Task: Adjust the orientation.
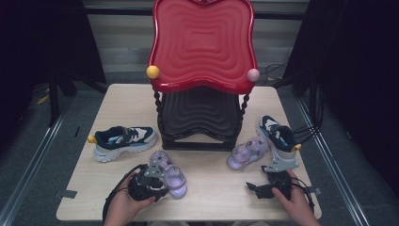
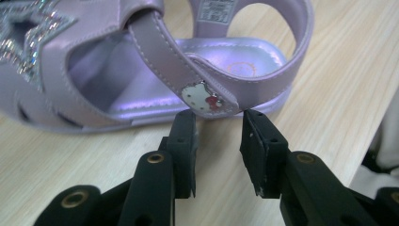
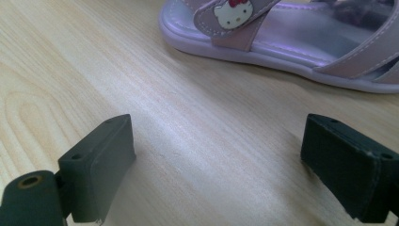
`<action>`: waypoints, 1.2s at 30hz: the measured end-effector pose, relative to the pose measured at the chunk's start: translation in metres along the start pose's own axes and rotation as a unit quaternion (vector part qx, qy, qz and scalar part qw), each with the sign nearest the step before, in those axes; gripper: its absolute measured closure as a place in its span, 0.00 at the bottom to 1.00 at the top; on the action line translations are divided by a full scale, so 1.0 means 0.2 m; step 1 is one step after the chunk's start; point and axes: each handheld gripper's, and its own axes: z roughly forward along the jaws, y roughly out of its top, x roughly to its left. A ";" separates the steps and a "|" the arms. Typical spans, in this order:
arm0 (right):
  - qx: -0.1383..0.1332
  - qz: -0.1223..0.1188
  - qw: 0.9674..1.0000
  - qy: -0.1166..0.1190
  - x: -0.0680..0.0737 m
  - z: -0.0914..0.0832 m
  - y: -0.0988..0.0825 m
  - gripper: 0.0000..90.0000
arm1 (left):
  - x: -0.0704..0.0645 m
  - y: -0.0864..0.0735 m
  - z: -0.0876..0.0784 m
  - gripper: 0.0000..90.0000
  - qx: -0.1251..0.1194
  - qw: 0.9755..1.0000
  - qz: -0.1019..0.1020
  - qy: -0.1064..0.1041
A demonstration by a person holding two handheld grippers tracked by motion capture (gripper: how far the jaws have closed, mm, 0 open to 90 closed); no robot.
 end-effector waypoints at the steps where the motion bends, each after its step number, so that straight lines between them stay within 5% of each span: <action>1: 0.000 0.000 1.000 0.000 0.00 0.00 0.00 0.11 | 0.01 -0.01 -0.01 0.73 0.001 1.000 -0.003 -0.003; 2: 0.000 0.000 1.000 0.000 0.00 0.00 0.00 0.11 | 0.02 -0.02 -0.02 0.79 0.004 1.000 -0.006 -0.007; 12: 0.000 0.000 1.000 0.000 0.00 0.00 0.00 0.11 | 0.05 -0.09 -0.07 0.79 0.004 1.000 -0.025 0.007; 22: -0.001 0.000 1.000 0.001 0.00 0.00 0.00 0.11 | 0.07 -0.11 -0.13 0.69 -0.017 0.999 -0.047 0.013; 29: 0.000 0.000 1.000 0.000 0.00 0.00 0.00 0.11 | 0.08 -0.06 -0.17 0.56 -0.079 0.992 -0.091 0.030; 36: 0.000 0.000 1.000 0.000 0.00 0.00 0.00 0.11 | 0.08 -0.01 -0.14 0.45 -0.095 0.987 -0.125 0.038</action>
